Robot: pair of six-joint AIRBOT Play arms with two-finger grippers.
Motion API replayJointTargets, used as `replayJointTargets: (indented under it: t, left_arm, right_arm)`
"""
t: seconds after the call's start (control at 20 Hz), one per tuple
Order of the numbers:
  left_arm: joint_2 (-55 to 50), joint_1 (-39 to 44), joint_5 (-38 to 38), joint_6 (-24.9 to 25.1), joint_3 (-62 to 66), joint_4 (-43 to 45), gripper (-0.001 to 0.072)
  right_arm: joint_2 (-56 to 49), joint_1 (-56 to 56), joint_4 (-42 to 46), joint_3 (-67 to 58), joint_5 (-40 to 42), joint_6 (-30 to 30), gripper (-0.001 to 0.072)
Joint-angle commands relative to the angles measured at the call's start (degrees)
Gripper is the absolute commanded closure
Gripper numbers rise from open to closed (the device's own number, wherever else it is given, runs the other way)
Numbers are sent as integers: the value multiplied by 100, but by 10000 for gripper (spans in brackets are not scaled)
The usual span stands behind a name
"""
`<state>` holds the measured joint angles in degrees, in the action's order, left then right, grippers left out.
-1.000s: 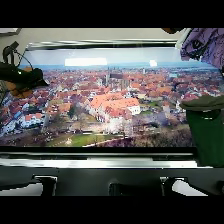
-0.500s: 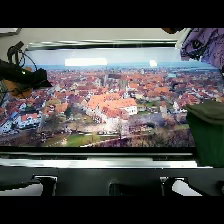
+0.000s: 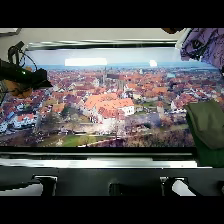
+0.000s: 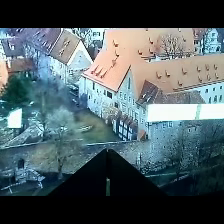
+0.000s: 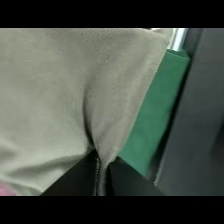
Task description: Fold the clothes and pants, and hang the long-sleeved shirts on hangers.
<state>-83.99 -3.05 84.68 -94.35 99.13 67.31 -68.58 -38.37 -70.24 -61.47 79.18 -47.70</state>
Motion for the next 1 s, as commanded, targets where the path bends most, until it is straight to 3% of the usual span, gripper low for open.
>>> replayJointTargets:
  t: [0.0,0.55,0.65,0.75,0.8,0.9,0.95]
  left_arm:
    - [-2,4,-2,2,0,2,689]
    - [-2,4,-2,2,0,2,689]
    - [-2,4,-2,2,0,2,689]
    - [-2,4,-2,0,0,4,689]
    - [-2,2,0,-2,0,4,689]
    - [-2,4,-2,-4,0,4,689]
    - [0,4,0,-4,0,4,689]
  right_arm:
    - [48,-2,433,485,-98,212,685]
    - [48,-2,752,485,376,146,672]
    - [48,-2,752,483,525,127,475]
    - [48,0,752,472,557,-350,322]
    - [48,0,741,402,525,-592,286]
    - [50,0,319,55,151,-1043,299]
    - [50,11,-214,-186,-173,-1414,411]
